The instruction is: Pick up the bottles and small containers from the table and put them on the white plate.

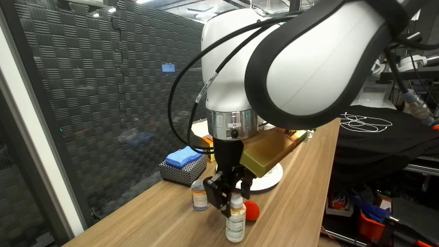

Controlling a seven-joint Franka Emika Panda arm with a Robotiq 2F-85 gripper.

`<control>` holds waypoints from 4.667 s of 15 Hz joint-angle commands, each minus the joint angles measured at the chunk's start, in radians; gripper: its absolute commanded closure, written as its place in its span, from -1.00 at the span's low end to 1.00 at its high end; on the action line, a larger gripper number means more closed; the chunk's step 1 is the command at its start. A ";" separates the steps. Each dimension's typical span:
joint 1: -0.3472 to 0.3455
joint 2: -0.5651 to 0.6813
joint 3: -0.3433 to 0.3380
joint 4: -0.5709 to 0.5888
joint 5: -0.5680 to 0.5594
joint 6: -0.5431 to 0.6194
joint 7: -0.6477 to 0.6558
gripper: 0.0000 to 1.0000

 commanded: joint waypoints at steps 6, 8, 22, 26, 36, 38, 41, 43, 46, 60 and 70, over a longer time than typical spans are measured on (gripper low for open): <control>0.035 -0.032 0.009 -0.018 -0.019 -0.011 0.061 0.49; 0.043 -0.041 0.011 -0.021 -0.026 -0.008 0.074 0.48; -0.069 -0.160 -0.045 0.015 -0.306 -0.018 0.304 0.58; -0.136 -0.143 -0.081 0.041 -0.272 -0.026 0.258 0.58; -0.197 -0.088 -0.116 0.035 -0.212 -0.038 0.107 0.58; -0.205 -0.073 -0.125 0.040 -0.195 -0.041 0.076 0.58; -0.216 -0.055 -0.135 0.049 -0.146 -0.046 0.013 0.58; -0.220 -0.045 -0.138 0.056 -0.109 -0.054 -0.031 0.58; -0.222 -0.031 -0.139 0.069 -0.062 -0.074 -0.087 0.58; -0.225 0.045 -0.142 0.133 0.008 -0.112 -0.208 0.59; -0.199 0.046 -0.136 0.127 -0.012 -0.122 -0.211 -1.00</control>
